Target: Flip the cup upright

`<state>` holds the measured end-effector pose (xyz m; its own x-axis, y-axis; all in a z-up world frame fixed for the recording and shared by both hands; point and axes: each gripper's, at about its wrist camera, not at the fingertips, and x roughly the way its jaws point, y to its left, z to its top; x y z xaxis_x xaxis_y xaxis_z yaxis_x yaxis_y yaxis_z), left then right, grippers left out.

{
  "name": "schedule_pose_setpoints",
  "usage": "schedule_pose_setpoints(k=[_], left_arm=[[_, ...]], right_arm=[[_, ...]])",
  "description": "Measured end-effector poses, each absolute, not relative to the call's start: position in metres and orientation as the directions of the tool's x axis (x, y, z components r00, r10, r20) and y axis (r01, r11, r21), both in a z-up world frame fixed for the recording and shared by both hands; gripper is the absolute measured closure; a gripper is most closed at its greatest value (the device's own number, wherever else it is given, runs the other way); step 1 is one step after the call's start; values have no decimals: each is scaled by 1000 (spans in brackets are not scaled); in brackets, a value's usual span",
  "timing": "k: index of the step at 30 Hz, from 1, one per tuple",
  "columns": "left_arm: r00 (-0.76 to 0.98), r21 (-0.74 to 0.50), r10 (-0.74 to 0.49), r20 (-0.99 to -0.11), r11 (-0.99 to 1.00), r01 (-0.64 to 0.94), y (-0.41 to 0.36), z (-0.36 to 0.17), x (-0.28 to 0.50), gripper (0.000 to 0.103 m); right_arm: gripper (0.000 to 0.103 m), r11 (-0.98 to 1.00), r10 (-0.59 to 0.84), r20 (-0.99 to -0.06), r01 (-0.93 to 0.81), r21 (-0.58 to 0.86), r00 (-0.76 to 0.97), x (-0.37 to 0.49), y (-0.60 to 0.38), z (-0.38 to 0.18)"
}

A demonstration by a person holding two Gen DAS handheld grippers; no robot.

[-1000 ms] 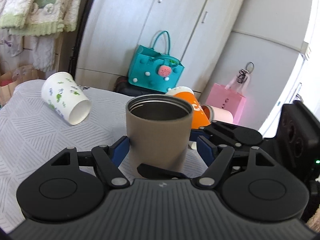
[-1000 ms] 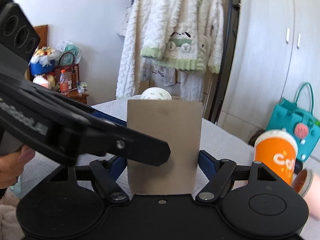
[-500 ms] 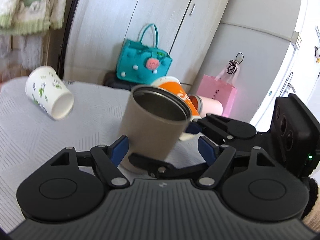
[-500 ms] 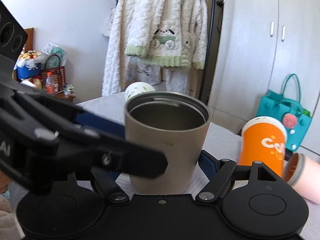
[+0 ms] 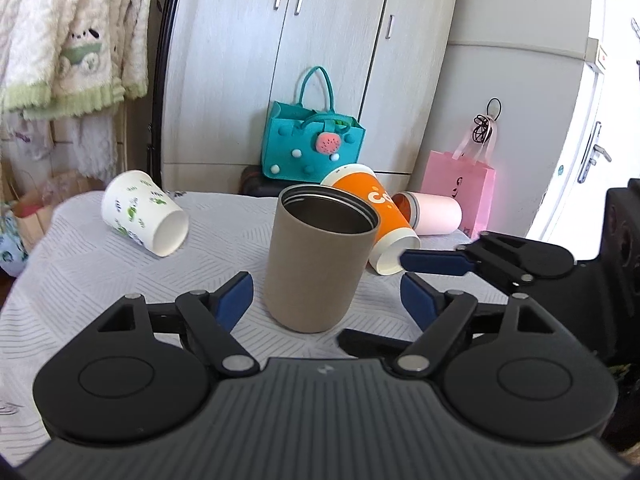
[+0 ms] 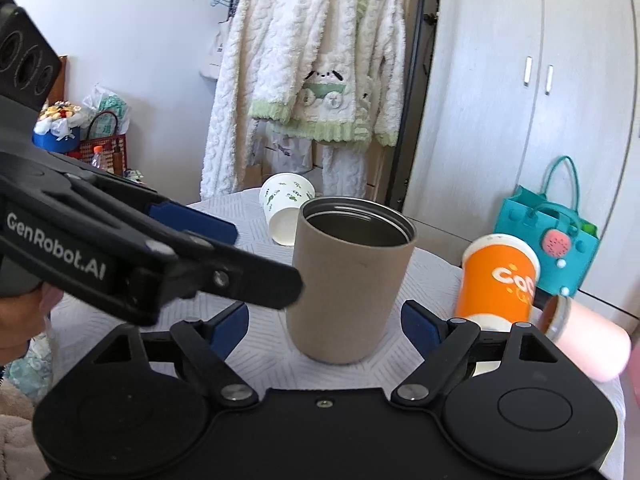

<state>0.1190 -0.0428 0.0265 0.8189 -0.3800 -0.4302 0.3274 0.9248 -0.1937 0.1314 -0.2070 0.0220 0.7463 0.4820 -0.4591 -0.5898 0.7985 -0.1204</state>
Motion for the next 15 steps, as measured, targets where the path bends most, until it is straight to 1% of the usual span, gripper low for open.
schedule_pose_setpoints(k=[3,6,9,12,15], left_arm=[[832,-173,-360,-422,933,316,-42,32,107,22],[841,-145,-342,-419,940,309,-40,38,95,21],[852,-120,-321,-413,947,299,-37,44,85,18],[864,-101,-301,-403,953,285,-34,50,74,18],[872,-93,-288,-395,957,273,-31,52,61,15]], right_arm=[[16,822,460,-445,-558,-114,769,117,-213,23],[16,836,432,-423,-529,-143,797,101,-217,26],[16,846,432,-415,-520,-121,800,86,-222,33],[16,859,414,-392,-495,-131,822,71,-225,40],[11,880,390,-364,-459,-122,845,55,-229,44]])
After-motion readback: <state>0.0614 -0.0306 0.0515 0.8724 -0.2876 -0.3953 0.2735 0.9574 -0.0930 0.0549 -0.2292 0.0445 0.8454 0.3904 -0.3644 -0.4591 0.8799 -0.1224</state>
